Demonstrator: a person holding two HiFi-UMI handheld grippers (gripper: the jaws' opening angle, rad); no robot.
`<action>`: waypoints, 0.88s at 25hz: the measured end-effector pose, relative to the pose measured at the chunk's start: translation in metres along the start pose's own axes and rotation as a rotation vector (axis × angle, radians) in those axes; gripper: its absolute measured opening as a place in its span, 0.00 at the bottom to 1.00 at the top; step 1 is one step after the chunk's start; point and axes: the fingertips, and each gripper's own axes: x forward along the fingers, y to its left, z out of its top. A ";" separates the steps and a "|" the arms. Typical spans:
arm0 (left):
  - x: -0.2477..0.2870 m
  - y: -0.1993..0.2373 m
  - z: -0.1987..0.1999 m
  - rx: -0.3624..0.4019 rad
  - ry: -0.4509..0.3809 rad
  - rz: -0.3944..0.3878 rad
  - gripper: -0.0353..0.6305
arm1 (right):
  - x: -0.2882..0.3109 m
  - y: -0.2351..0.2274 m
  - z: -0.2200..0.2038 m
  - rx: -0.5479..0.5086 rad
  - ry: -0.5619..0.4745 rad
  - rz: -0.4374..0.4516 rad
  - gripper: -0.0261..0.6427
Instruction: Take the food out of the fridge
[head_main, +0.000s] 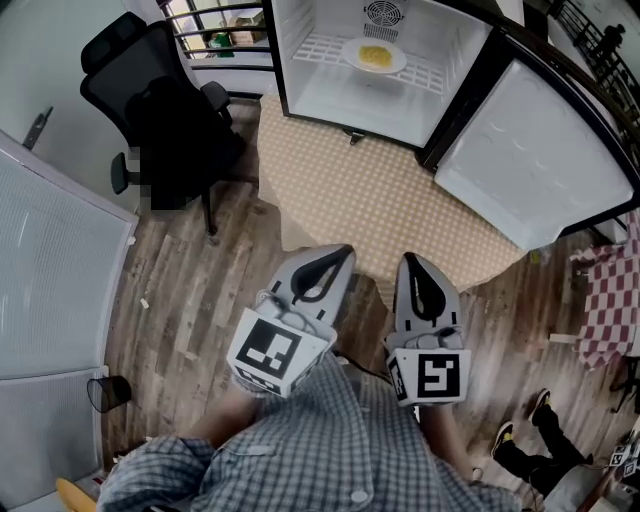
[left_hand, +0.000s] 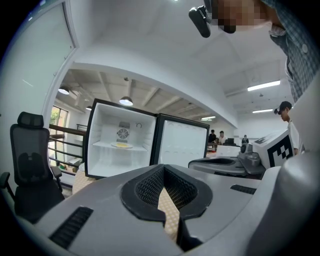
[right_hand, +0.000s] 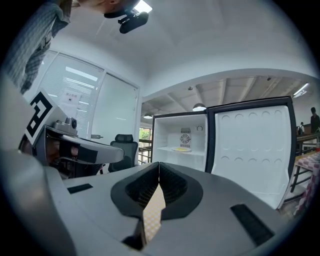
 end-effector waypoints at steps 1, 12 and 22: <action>0.005 0.009 0.003 -0.001 -0.001 -0.001 0.06 | 0.010 0.000 0.003 -0.007 0.000 0.002 0.05; 0.061 0.100 0.031 -0.011 0.010 -0.047 0.06 | 0.110 -0.017 0.027 -0.057 0.009 -0.069 0.05; 0.106 0.165 0.030 -0.025 0.019 -0.089 0.06 | 0.182 -0.032 0.018 -0.060 0.044 -0.128 0.05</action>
